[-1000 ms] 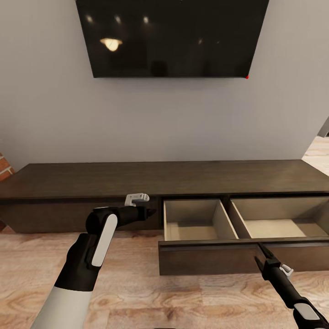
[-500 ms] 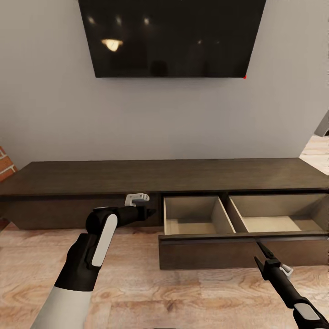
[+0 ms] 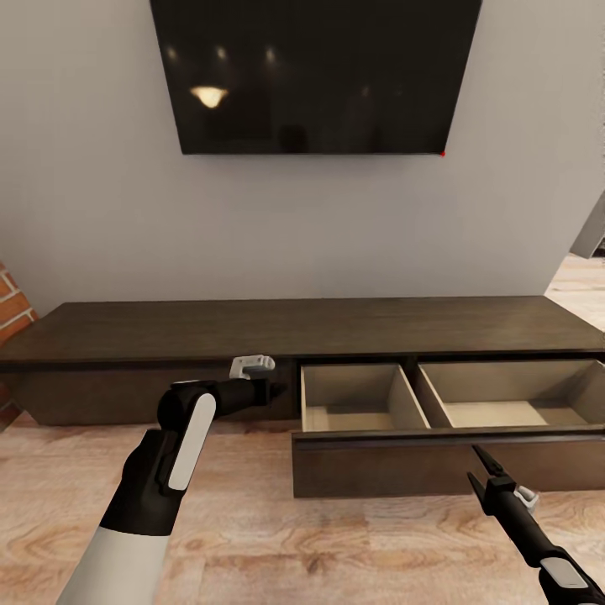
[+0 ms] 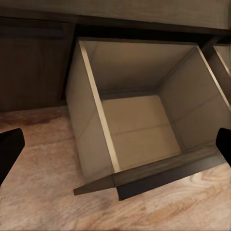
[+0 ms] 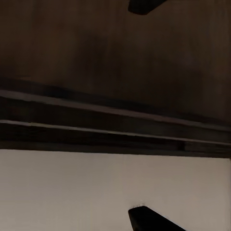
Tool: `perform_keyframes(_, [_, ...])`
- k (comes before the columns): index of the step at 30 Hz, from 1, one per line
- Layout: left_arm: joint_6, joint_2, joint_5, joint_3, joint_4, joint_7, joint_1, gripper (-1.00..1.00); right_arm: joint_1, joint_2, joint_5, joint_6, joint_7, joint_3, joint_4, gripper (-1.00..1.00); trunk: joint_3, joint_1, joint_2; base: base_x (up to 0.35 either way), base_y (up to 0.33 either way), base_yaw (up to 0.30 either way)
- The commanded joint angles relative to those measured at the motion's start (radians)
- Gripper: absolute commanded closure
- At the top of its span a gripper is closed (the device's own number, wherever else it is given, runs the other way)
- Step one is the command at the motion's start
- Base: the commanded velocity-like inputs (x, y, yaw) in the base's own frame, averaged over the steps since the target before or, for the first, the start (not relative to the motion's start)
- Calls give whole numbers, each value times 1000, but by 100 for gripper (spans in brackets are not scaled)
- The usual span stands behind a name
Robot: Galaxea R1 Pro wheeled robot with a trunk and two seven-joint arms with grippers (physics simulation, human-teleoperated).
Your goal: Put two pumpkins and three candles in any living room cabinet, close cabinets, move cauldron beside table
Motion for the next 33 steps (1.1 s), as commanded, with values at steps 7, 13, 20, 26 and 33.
perform_keyframes(7, [4, 0, -2, 0, 0, 4, -1, -100, 0, -2, -6, 8, -1, 0, 1, -100, 26, -3, 1, 0, 0, 0])
perform_keyframes(13, [4, 0, -3, 0, 2, 8, -1, -100, 1, -3, -6, 9, -7, 0, 1, -100, 50, -6, 3, 0, 0, 0])
perform_keyframes(20, [4, 0, -4, 0, 2, 9, -1, -100, 3, -2, -7, 7, -7, -1, 1, -100, 77, -9, 4, 0, 0, 0])
perform_keyframes(26, [4, 0, -4, 0, 4, 10, -1, -100, 4, -2, -6, 7, -10, -1, 2, -100, 100, -12, 6, 0, 0, 0])
perform_keyframes(33, [4, 0, -4, 0, 4, 5, -1, -100, 4, -2, -5, 8, -13, -1, 2, -100, 104, -12, 6, -3, 0, 0])
